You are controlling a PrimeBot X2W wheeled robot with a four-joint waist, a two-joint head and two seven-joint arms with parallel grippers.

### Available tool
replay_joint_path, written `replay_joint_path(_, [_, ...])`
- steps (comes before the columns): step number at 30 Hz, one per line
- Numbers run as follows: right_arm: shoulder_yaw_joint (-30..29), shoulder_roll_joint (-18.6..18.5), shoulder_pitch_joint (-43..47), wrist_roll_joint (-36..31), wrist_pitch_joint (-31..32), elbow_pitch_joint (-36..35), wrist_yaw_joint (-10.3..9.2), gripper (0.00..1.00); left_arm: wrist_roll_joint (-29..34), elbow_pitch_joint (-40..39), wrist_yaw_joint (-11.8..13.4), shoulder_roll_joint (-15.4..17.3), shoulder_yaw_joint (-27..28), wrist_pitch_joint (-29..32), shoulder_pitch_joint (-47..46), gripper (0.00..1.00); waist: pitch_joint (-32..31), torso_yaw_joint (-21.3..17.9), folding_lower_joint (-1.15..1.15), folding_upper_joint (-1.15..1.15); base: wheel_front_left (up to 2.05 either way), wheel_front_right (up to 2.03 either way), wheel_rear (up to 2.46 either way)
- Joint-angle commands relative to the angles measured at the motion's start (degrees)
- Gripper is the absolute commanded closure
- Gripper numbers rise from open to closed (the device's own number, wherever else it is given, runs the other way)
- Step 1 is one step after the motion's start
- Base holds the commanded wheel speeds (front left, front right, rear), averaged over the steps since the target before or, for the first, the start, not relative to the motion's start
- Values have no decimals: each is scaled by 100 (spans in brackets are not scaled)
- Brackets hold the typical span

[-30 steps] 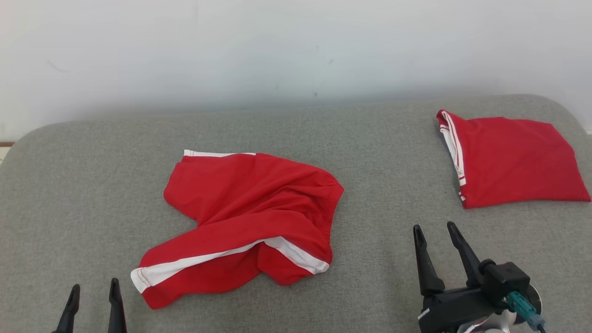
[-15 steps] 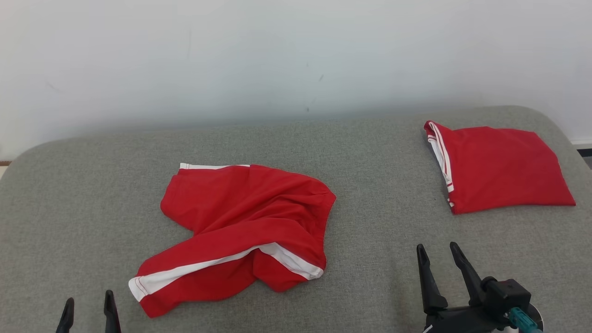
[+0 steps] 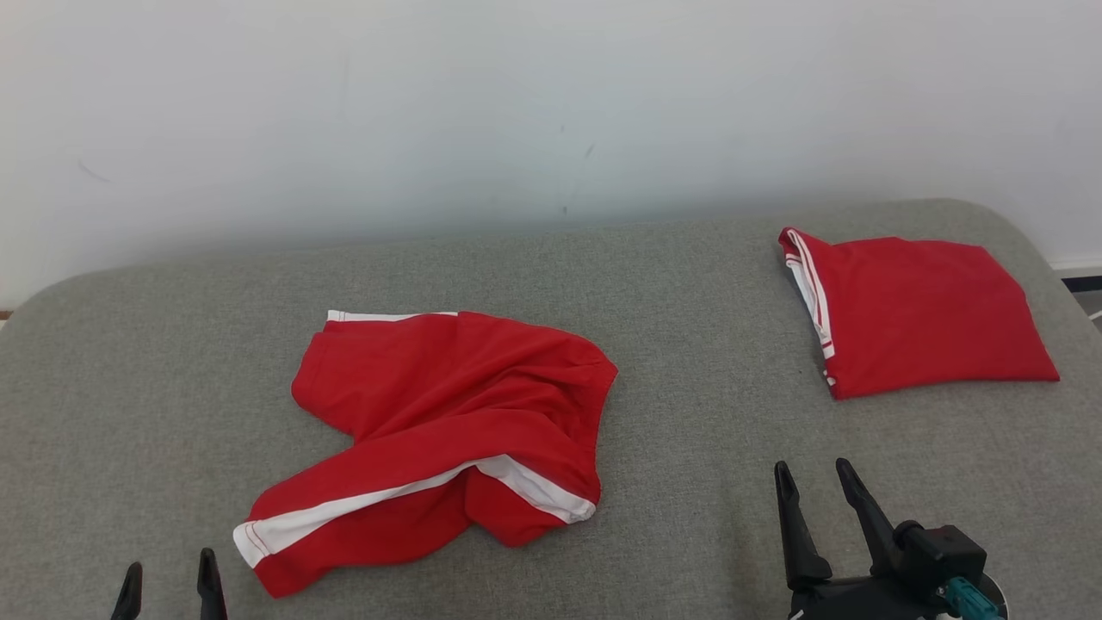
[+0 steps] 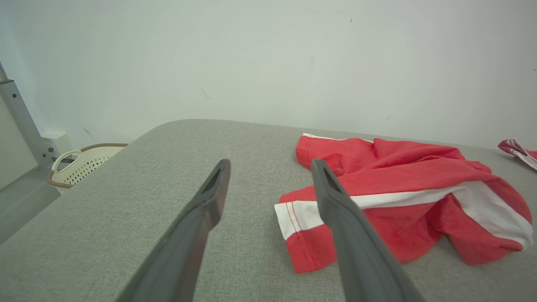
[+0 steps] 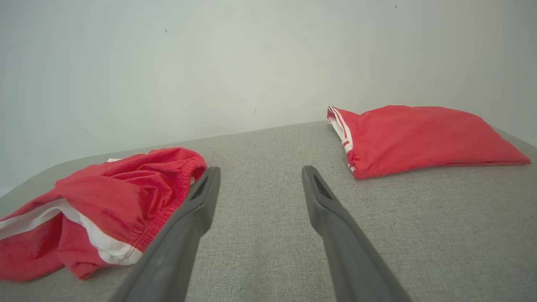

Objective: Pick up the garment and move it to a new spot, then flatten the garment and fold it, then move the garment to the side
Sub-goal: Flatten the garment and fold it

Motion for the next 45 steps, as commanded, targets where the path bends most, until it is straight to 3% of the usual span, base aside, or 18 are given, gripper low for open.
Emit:
replay_joint_path(1, [9,16,13,15,-11,4,-2,0,52,24,-41,-8,46,-21,28,0,4,-11,0,0,0,0,0])
replay_joint_path(35, [158,-16,-30,38,-11,30,-2,0,309,189,-394,-236,215,-21,-114,0,47,1,0,0,0,0,0])
replay_joint_path(45, [700,-19,-147,183,-12,266,-2,0,209,753,-805,-277,-102,-20,-414,0,142,181,0,0,0,0,0])
